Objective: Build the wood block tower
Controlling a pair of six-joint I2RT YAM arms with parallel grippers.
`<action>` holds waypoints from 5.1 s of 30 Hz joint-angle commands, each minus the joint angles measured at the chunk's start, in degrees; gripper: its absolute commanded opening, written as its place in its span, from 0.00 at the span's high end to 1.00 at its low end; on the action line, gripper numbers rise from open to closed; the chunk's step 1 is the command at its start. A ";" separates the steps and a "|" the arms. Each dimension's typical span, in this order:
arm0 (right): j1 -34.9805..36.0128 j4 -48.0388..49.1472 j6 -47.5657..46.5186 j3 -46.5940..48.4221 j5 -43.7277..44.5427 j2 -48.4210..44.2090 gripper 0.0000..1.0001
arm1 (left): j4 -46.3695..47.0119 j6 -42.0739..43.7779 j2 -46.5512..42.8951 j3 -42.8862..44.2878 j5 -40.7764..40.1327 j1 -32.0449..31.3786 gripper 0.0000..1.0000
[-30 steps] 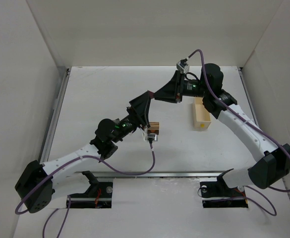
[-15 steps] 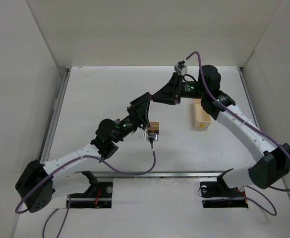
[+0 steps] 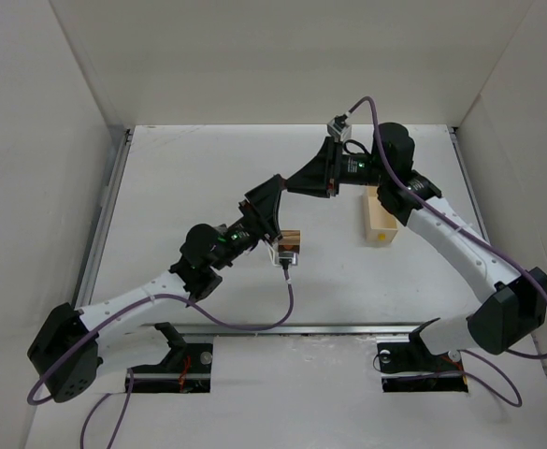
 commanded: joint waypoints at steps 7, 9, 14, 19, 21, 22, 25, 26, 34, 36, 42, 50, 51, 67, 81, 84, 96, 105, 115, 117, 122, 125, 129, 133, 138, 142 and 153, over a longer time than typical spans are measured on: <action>0.58 2.68 0.24 -0.91 0.43 0.52 0.82 | -1.89 1.34 -5.33 0.18 2.55 -0.44 1.00; 0.58 2.16 -0.29 -0.91 0.43 0.52 0.70 | -4.70 0.81 -6.83 0.18 3.25 -0.44 1.00; 0.58 2.16 -0.81 -1.44 0.96 1.05 0.55 | -10.07 0.28 -9.72 0.18 4.32 -0.44 1.00; 0.58 1.63 -0.81 -1.44 0.96 1.57 0.33 | -14.37 0.28 -10.96 0.18 3.70 -0.44 1.00; 0.58 1.63 -0.81 -1.44 0.96 1.58 0.24 | -16.13 -0.34 -11.58 0.18 3.18 -0.44 1.00; 0.58 1.63 -1.33 -0.92 0.96 1.58 0.22 | -18.58 -0.95 -11.58 0.71 3.17 -0.44 1.00; 0.58 -2.40 -4.48 0.40 0.96 1.58 0.18 | -25.51 -6.20 -12.19 4.39 1.17 -0.44 1.00; -0.38 -4.76 -6.16 1.19 2.78 1.58 0.18 | -33.64 -8.84 -12.19 6.49 0.54 -0.44 1.00; -8.91 -21.38 -16.10 5.68 8.60 -3.43 0.16 | -76.05 -36.89 0.81 37.33 2.98 0.62 1.00; -10.23 -22.80 -17.25 5.68 8.60 -4.57 0.16 | -85.86 -39.17 3.44 39.81 7.80 1.14 1.00; -12.96 -24.91 -19.53 4.63 8.60 -6.68 0.16 | -101.03 -46.38 12.22 47.11 17.75 1.14 1.00; -18.13 -26.93 -21.20 3.57 7.20 -10.02 0.16 | -102.63 -47.19 16.64 48.96 23.22 4.66 1.00; -18.84 -26.94 -21.20 3.05 7.20 -10.55 0.16 | -102.62 -47.18 17.59 48.96 23.21 5.18 1.00; -20.42 -29.75 -22.87 1.29 9.04 -12.84 0.16 | -85.84 -54.30 24.28 43.60 15.57 6.33 1.00; -22.80 -31.95 -24.46 1.81 11.24 -14.59 0.15 | -85.30 -51.93 29.28 42.99 19.51 6.33 1.00; -22.80 -33.17 -24.98 1.81 11.24 -14.59 0.15 | -85.31 -51.14 29.82 42.99 18.91 6.33 1.00; -22.80 -33.18 -25.60 0.67 11.77 -14.59 0.15 | -85.83 -49.91 33.06 42.72 14.95 6.33 1.00; -22.80 -33.70 -26.13 0.67 11.77 -15.12 0.15 | -86.36 -50.52 34.39 45.18 13.63 6.33 0.99; -22.80 -33.70 -26.65 0.14 11.77 -15.12 0.15 | -86.36 -51.05 34.39 45.18 13.63 6.33 0.99; -22.80 -33.70 -26.65 0.14 11.77 -15.12 0.15 | -86.36 -51.05 34.39 45.18 13.11 6.33 0.99; -22.80 -33.70 -26.65 0.14 11.77 -15.12 0.15 | -85.31 -51.66 34.39 45.18 12.58 6.33 0.98; -22.80 -33.70 -26.65 0.14 11.77 -15.12 0.15 | -85.31 -52.19 34.39 45.71 12.58 6.33 0.96; -22.80 -33.70 -26.65 0.14 11.77 -15.12 0.15 | -85.31 -52.19 35.00 45.71 12.05 6.33 0.95; -22.80 -33.70 -26.65 0.14 11.77 -15.12 0.15 | -85.31 -52.19 35.00 45.71 12.05 6.33 0.94; -22.80 -33.70 -26.65 0.14 11.77 -15.12 0.15 | -85.84 -51.66 35.53 45.71 11.00 6.33 0.91; -22.80 -33.70 -27.18 0.14 11.77 -15.12 0.15 | -85.84 -51.66 35.53 45.71 11.00 6.33 0.88; -22.80 -33.70 -27.71 -0.38 11.77 -15.12 0.15 | -85.31 -51.05 37.11 46.24 9.85 5.10 0.84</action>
